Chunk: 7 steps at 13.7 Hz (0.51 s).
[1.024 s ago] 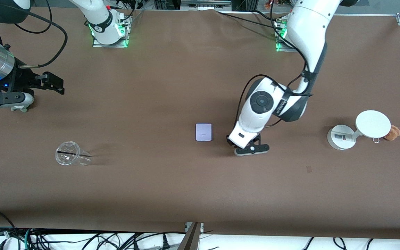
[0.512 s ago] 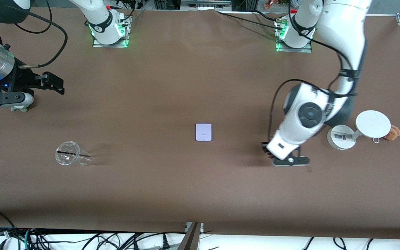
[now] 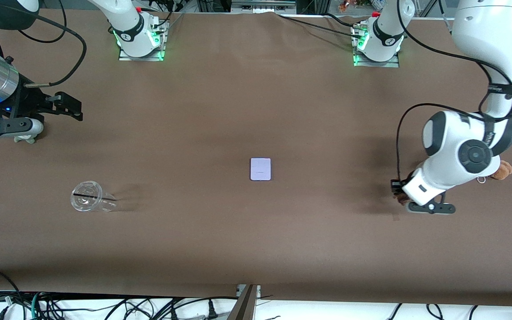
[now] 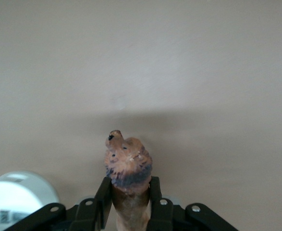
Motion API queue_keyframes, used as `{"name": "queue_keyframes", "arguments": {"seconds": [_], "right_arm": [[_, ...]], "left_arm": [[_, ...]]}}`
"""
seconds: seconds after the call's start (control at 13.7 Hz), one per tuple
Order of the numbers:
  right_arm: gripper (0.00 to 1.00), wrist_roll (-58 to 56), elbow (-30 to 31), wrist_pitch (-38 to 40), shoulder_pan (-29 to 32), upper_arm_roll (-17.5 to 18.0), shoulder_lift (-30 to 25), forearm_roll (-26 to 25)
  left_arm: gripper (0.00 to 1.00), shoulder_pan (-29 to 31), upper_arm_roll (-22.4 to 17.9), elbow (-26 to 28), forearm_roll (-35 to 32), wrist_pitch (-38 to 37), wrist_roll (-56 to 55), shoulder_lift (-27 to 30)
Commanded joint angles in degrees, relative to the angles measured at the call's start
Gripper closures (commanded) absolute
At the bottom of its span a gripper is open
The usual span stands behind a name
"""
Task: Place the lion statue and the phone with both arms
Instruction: 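Carry the lion statue with the left gripper toward the white lamp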
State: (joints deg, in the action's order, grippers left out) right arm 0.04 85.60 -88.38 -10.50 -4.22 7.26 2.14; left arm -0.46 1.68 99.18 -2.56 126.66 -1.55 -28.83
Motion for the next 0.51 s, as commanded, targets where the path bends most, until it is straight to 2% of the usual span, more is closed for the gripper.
{"name": "queue_keyframes", "arguments": {"seconds": [0.0,0.44], "right_arm": [[0.0,-0.21,-0.34,-0.82,-1.44,0.27,1.79,2.25],[0.0,-0.3,-0.25,-4.17,-4.26,0.18,6.36,1.73]], "left_arm": [[1.0,3.79,1.05,5.75,-0.61,1.3,2.43,3.16],[1.0,5.21,1.05,15.69,-0.52,12.72,2.08,4.13]]}}
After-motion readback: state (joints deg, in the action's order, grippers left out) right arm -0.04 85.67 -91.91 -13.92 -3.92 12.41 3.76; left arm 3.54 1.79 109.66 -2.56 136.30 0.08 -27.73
